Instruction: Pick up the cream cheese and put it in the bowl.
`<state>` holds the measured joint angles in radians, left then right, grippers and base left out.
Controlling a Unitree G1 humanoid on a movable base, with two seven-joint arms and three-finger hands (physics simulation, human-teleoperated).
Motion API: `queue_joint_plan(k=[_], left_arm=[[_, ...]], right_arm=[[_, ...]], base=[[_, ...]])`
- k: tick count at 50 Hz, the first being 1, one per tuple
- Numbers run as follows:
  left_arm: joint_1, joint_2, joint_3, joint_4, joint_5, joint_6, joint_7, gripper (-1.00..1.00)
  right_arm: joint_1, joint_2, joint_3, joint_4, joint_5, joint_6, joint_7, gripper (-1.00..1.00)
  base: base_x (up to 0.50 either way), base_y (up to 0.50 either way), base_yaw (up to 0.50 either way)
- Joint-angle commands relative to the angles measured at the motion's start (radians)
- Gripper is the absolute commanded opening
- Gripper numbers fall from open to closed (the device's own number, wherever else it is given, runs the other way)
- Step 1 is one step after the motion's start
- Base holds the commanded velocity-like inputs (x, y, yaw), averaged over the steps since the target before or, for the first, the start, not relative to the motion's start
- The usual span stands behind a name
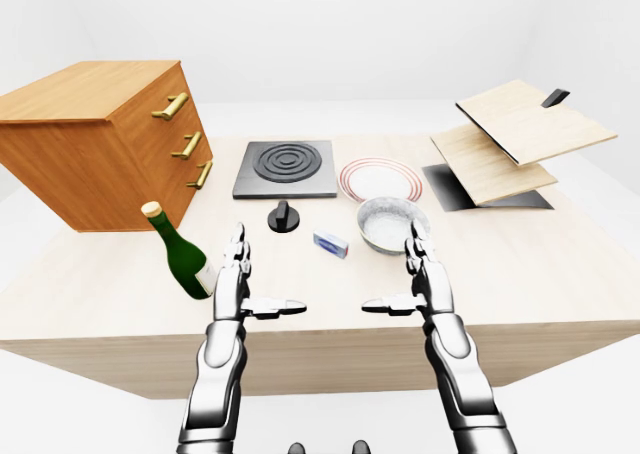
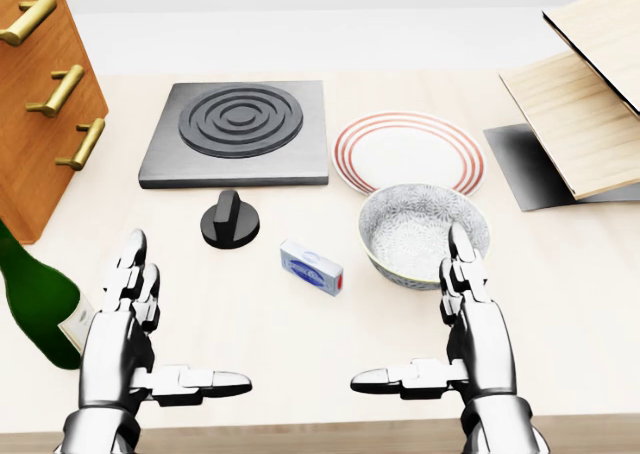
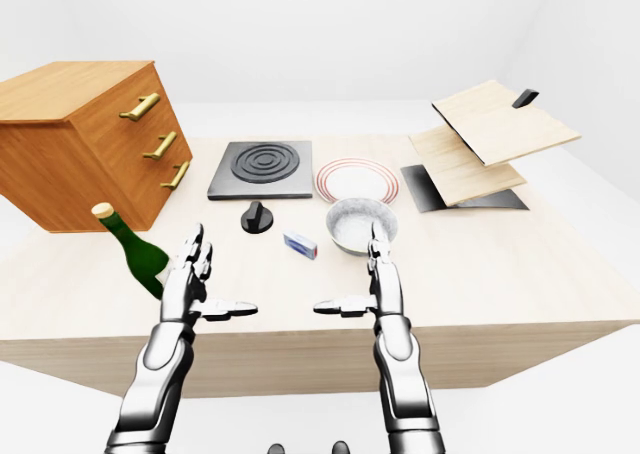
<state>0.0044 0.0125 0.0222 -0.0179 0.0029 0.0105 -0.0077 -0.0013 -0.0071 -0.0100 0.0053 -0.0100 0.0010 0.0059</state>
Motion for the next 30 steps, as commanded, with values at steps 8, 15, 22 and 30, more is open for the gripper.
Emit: queue_joint_plan(k=[8,15,22,30], left_arm=[[0.019,0.022,0.045,-0.061,0.066,0.036,0.023,1.00],[0.021,0.021,0.052,-0.066,0.061,0.037,0.017,1.00],[0.025,0.017,0.043,-0.066,0.053,0.034,0.003,1.00],[0.025,0.017,0.046,-0.066,0.049,0.029,0.002,1.00]], right_arm=[[-0.015,-0.012,-0.017,0.040,-0.042,0.013,-0.011,1.00],[-0.016,-0.013,-0.015,0.043,-0.051,0.023,-0.014,1.00],[-0.016,-0.011,-0.013,0.042,-0.052,0.029,-0.013,1.00],[-0.015,-0.011,-0.009,0.048,-0.054,0.027,-0.006,1.00]], base=[[0.00,0.00,0.00],[0.00,-0.06,0.00],[0.00,-0.28,0.00],[0.00,-0.30,0.00]])
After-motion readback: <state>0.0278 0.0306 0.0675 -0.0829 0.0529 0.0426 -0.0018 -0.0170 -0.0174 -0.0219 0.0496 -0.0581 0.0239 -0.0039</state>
